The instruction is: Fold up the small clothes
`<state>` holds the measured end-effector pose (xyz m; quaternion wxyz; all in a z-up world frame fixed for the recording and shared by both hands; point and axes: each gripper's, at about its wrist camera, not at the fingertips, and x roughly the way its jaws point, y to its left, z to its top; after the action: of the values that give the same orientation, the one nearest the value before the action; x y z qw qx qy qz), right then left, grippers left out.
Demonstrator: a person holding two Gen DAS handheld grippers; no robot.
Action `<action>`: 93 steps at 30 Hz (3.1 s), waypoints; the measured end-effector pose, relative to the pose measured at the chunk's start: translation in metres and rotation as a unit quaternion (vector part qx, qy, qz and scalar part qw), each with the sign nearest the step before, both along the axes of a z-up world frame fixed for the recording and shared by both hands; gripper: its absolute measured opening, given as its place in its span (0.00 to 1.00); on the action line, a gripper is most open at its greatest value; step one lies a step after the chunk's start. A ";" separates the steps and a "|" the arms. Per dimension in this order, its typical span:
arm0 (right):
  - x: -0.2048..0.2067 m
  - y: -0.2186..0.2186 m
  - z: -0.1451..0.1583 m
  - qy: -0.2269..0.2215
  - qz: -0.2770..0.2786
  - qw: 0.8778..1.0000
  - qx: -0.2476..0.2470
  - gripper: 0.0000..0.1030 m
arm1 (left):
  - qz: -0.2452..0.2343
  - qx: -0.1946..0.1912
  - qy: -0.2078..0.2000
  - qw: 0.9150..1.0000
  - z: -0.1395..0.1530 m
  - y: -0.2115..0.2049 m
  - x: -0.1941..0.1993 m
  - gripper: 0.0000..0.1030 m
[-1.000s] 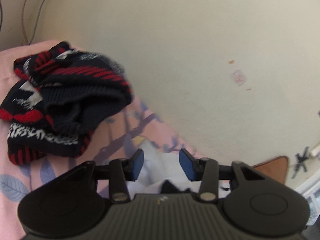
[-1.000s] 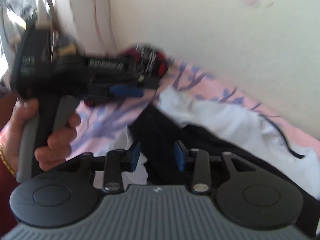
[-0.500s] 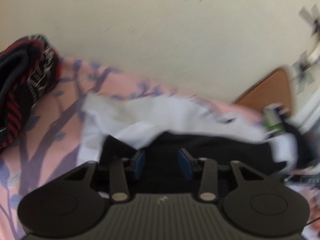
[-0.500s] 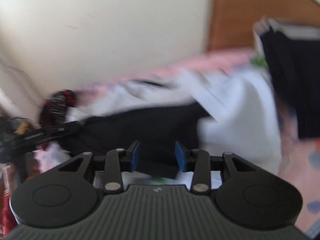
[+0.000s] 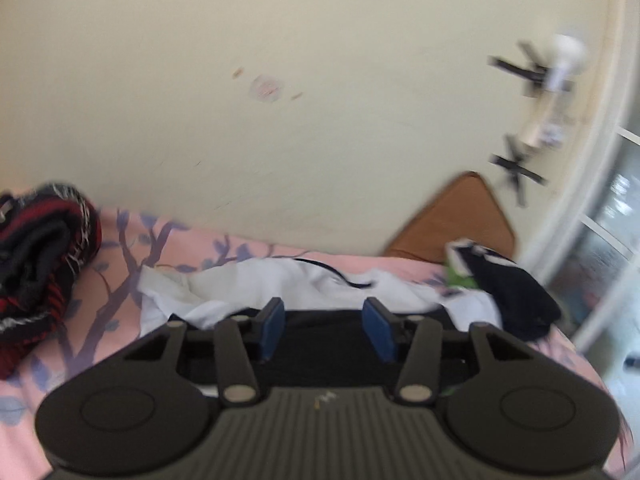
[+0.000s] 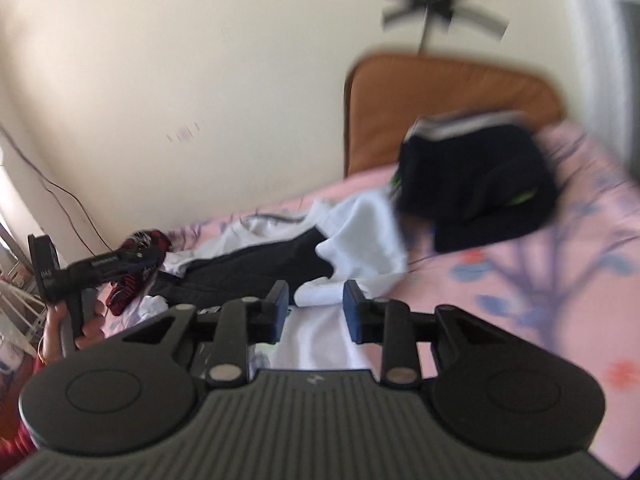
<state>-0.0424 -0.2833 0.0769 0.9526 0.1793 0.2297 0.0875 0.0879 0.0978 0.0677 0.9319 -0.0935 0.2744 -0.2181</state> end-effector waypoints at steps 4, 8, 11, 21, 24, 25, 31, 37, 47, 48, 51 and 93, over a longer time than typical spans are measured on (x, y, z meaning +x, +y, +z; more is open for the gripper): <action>-0.082 -0.009 0.020 -0.039 -0.026 0.998 -0.044 0.34 | -0.016 0.066 -0.011 0.998 0.007 0.019 -0.067 0.47; -0.144 -0.012 0.033 -0.079 -0.028 0.992 -0.095 0.34 | -0.005 0.110 0.014 0.994 0.005 0.049 -0.134 0.51; -0.186 -0.028 0.044 -0.169 -0.002 0.983 -0.070 0.43 | 0.025 0.126 0.045 0.991 -0.001 0.066 -0.176 0.51; -0.182 -0.027 0.012 -0.194 0.149 0.969 -0.042 0.60 | 0.100 0.112 0.118 0.982 -0.029 0.105 -0.279 0.54; -0.159 -0.020 -0.025 -0.109 0.156 0.980 -0.055 0.60 | 0.087 0.088 0.139 0.983 -0.047 0.102 -0.291 0.54; -0.152 -0.017 -0.038 -0.079 0.152 0.983 -0.061 0.60 | 0.083 0.084 0.147 0.982 -0.054 0.098 -0.292 0.54; -0.210 -0.047 -0.029 -0.078 0.064 0.989 -0.110 0.58 | 0.058 0.123 0.189 0.972 -0.083 0.080 -0.290 0.52; -0.309 -0.094 0.056 -0.250 -0.082 0.957 -0.120 0.61 | 0.062 0.108 0.199 0.972 -0.083 0.088 -0.288 0.53; -0.175 -0.017 -0.078 -0.015 0.119 0.989 -0.080 0.52 | 0.060 0.087 0.218 0.970 -0.103 0.083 -0.284 0.10; -0.162 -0.012 -0.094 0.005 0.127 0.989 -0.075 0.49 | 0.060 0.085 0.219 0.970 -0.103 0.083 -0.284 0.08; -0.131 -0.018 -0.124 0.023 0.121 0.992 -0.018 0.47 | 0.056 0.075 0.220 0.971 -0.099 0.084 -0.285 0.06; 0.101 0.032 -0.104 0.069 -0.024 0.954 -0.292 0.13 | 0.132 0.127 0.121 0.976 -0.050 0.073 -0.070 0.35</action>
<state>0.0587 -0.2518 -0.0274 0.9469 -0.0956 0.3064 -0.0194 0.0175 0.1708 0.0181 0.9165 -0.0353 0.3961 -0.0437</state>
